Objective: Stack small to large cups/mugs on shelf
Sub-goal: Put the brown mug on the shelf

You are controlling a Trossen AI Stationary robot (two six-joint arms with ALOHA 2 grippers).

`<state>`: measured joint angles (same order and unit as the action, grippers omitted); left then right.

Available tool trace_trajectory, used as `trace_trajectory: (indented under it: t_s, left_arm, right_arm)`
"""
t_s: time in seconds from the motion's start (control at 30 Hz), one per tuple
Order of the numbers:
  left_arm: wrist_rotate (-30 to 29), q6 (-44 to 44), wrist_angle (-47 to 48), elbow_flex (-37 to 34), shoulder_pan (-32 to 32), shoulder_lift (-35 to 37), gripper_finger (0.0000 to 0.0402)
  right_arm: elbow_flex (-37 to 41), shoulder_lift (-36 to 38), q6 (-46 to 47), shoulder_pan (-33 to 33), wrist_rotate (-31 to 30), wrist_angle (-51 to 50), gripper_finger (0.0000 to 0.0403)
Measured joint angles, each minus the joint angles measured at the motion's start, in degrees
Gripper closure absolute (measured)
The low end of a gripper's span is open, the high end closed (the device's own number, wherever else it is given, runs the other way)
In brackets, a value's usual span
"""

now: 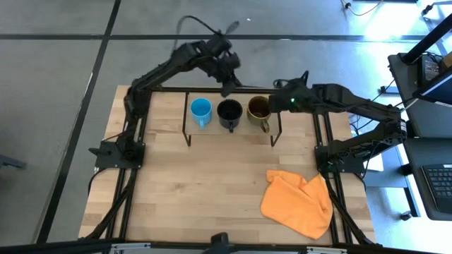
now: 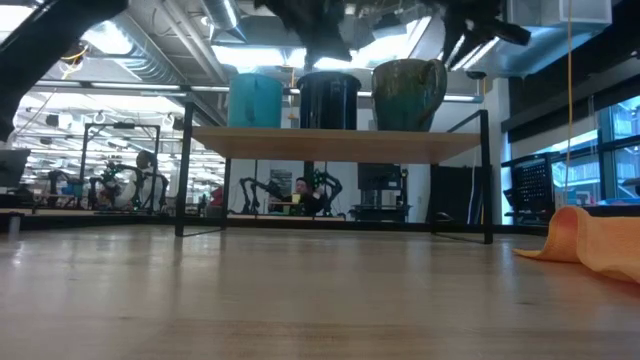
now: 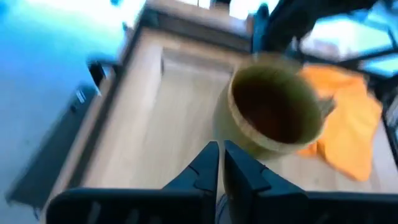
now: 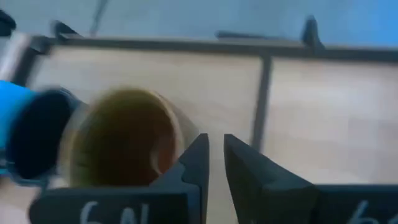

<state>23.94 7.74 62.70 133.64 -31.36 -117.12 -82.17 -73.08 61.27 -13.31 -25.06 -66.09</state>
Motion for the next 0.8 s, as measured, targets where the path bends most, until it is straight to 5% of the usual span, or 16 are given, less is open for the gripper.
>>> trace_trajectory:
  t_s: [0.13, 0.3, 0.8]
  left_arm:
    - [-0.1, -1.7, 0.2, 0.5, -0.9, 1.4, 0.0383]
    - [-0.7, -1.6, 2.1, -1.7, -1.5, 1.0, 0.0389]
    - [1.6, -1.7, -4.8, -8.7, -0.7, 0.7, 0.0391]
  right_arm:
    - [-2.3, 0.1, -1.4, -0.8, 0.0, 0.3, 0.0350]
    - [0.1, 0.1, 3.5, -0.9, 7.8, -4.3, 0.0350]
    - [1.9, -0.8, 16.1, 10.3, 11.9, 1.0, 0.0350]
